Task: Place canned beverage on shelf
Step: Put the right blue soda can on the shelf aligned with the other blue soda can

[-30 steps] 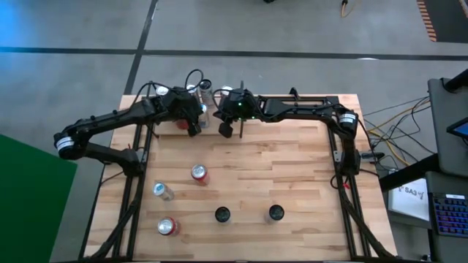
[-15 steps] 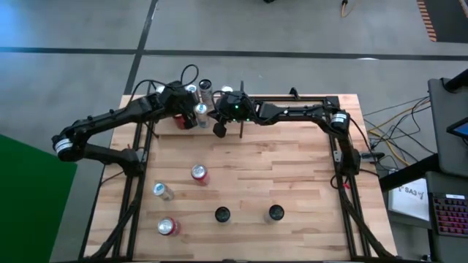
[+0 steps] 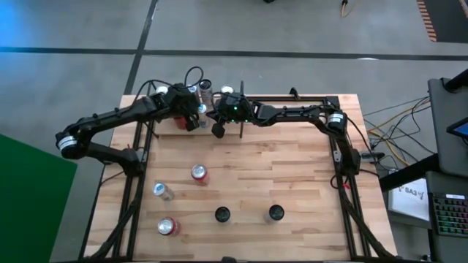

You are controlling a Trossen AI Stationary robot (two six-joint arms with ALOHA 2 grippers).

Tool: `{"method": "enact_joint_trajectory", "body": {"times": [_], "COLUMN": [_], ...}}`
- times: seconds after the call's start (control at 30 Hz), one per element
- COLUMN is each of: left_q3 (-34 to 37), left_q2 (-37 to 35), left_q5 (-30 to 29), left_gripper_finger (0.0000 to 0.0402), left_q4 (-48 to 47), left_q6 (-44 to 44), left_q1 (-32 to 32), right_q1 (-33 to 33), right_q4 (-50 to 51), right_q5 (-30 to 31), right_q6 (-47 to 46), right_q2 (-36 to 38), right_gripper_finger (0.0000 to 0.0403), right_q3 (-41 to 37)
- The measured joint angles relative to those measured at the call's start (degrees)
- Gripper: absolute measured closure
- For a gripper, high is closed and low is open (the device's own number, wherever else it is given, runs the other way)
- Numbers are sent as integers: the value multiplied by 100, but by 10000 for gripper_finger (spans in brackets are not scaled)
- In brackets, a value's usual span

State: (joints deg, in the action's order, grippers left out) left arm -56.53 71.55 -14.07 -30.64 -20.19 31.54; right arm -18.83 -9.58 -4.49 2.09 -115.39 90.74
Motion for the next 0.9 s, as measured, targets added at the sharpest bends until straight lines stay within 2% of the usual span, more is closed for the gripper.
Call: {"method": "enact_joint_trajectory", "body": {"times": [0.33,0.6,0.8,0.9], "left_q3": [-67,-76,-212,-295], "left_q2": [-164,-172,-306,-390], "left_q5": [20,19,24,564], "left_gripper_finger": [402,402,402,402], "left_q4": [-397,-393,-390,-338], "left_q6": [558,595,663,644], "left_q1": [-114,-117,-239,-362], "right_q1": [-46,-59,-59,-59], "right_q4": [-12,28,441,758], "right_q5": [176,188,158,145], "right_q6": [-13,-15,-11,11], "right_q2": [0,17,233,400], "right_gripper_finger": [394,394,394,394], "right_q3": [0,0,0,2]}}
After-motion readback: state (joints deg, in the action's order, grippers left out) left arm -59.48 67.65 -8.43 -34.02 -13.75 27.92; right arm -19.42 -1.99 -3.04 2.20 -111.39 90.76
